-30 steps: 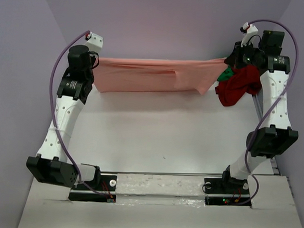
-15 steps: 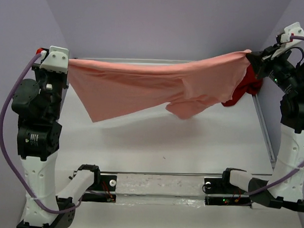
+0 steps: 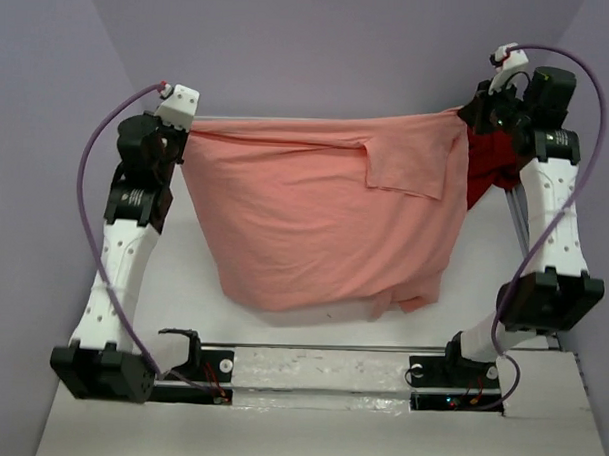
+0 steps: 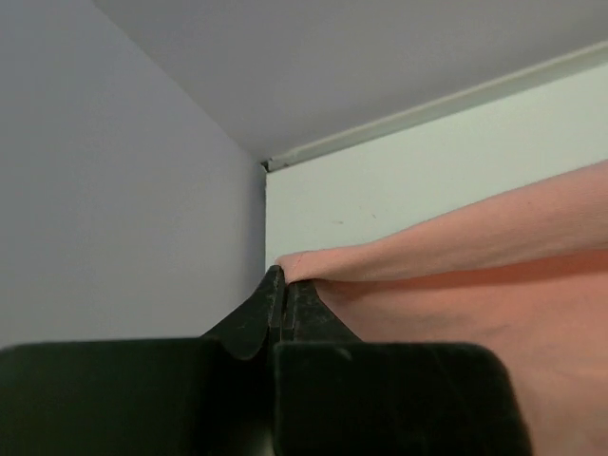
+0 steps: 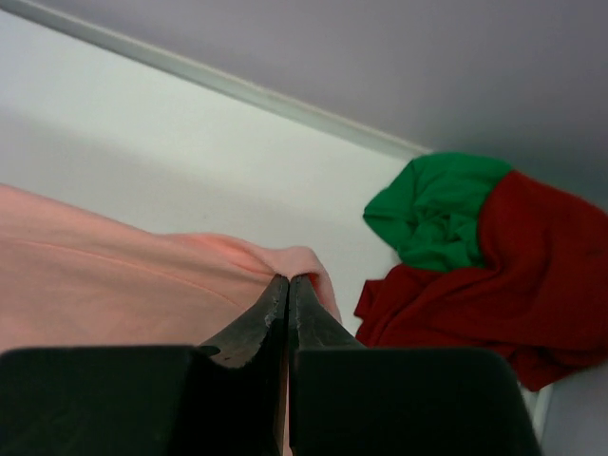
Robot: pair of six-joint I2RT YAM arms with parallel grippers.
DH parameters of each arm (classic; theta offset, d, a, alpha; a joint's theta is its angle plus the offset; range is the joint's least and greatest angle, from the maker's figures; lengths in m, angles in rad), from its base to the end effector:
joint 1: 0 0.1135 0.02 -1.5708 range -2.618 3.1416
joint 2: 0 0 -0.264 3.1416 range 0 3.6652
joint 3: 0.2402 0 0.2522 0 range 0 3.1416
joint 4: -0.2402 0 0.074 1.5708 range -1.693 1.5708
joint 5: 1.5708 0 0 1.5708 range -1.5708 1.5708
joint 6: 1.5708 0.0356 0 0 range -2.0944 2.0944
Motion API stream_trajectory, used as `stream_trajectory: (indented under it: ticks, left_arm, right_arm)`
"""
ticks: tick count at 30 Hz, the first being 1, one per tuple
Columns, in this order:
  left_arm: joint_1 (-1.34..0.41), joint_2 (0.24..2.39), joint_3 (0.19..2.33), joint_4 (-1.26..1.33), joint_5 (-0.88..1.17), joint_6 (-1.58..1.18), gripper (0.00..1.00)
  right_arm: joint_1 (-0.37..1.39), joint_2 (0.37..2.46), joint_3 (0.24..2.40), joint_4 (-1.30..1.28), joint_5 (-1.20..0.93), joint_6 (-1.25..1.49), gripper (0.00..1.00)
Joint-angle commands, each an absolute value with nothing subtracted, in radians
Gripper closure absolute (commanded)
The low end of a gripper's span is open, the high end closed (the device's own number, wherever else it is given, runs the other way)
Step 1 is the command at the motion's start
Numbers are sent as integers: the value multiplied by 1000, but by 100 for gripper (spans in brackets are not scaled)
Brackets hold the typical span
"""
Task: Fold and stack the t-shirts
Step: Flatten out the tshirt
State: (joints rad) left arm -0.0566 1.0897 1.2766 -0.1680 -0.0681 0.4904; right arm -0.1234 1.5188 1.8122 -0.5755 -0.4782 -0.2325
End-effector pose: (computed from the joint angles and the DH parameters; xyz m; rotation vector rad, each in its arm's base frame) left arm 0.2366 -0.0110 0.4541 0.3703 1.5209 0.3951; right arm 0.3244 -0.0237 0.4760 -0.4261 1.7743 0.1919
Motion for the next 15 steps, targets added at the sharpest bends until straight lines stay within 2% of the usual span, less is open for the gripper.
stream_trajectory:
  ticks: [1, 9, 15]
  left_arm:
    - [-38, 1256, 1278, 29, -124, 511, 100]
    - [-29, 1560, 1559, 40, -158, 446, 100]
    - [-29, 1589, 1721, 8, -144, 393, 100]
  right_arm:
    - [-130, 1659, 1870, -500, -445, -258, 100]
    - [-130, 1980, 2163, -503, -459, -239, 100]
    - [-130, 2013, 2325, -517, -498, -204, 100]
